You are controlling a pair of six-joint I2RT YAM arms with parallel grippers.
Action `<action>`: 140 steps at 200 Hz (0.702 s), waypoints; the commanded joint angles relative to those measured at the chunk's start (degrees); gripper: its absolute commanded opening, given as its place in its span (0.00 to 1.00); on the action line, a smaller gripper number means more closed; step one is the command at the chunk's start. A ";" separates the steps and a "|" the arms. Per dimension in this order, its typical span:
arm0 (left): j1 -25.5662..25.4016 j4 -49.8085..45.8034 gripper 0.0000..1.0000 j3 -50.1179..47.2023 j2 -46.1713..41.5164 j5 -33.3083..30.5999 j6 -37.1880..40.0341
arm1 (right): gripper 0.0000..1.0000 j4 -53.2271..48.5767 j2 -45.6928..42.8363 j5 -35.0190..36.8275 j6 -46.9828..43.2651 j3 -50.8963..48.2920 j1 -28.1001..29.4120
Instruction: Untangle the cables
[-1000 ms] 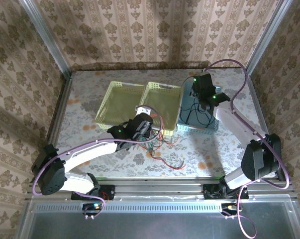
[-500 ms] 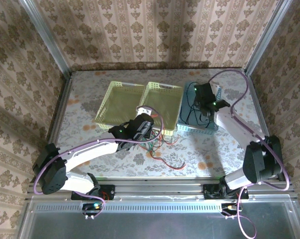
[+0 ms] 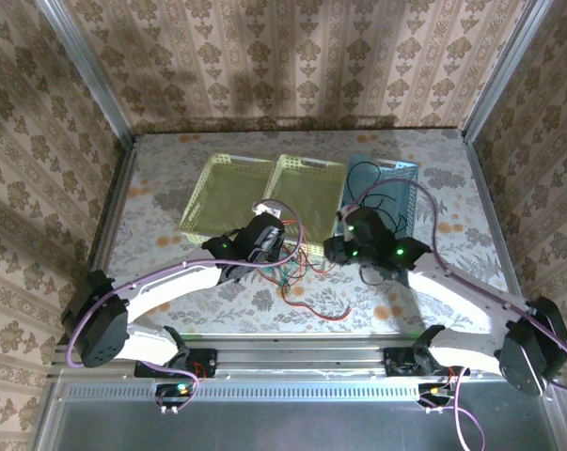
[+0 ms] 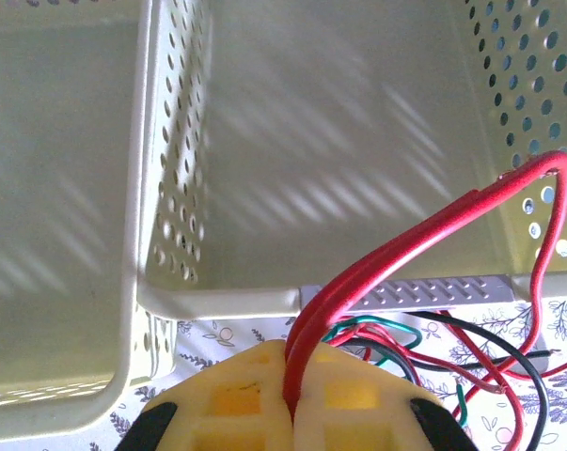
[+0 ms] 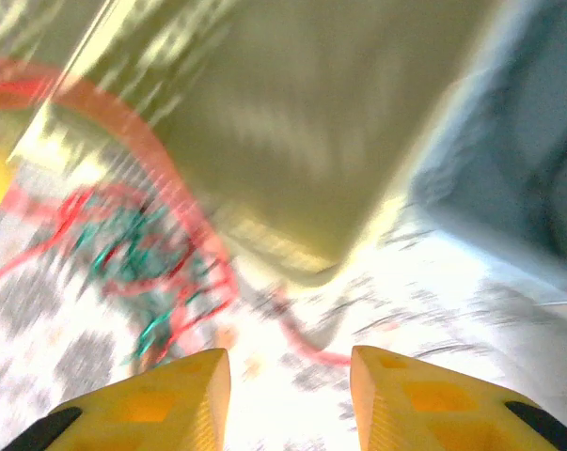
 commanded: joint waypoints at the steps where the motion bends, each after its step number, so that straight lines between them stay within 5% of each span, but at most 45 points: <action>1: 0.19 0.13 0.00 -0.34 -1.03 2.32 -0.81 | 0.38 -0.41 5.41 -10.28 -7.05 2.96 2.54; 22: 0.21 -0.23 0.00 -0.25 -1.08 2.44 -0.68 | 0.36 -1.36 12.52 -13.92 -9.04 6.37 2.58; 111: 0.11 -1.74 0.00 0.08 -1.07 2.38 -0.63 | 0.27 3.71 23.64 -7.69 -9.15 9.18 2.02; 140: 0.18 -2.15 0.00 -0.03 -1.03 1.87 -0.56 | 0.13 4.65 23.81 -7.31 -8.08 8.17 2.02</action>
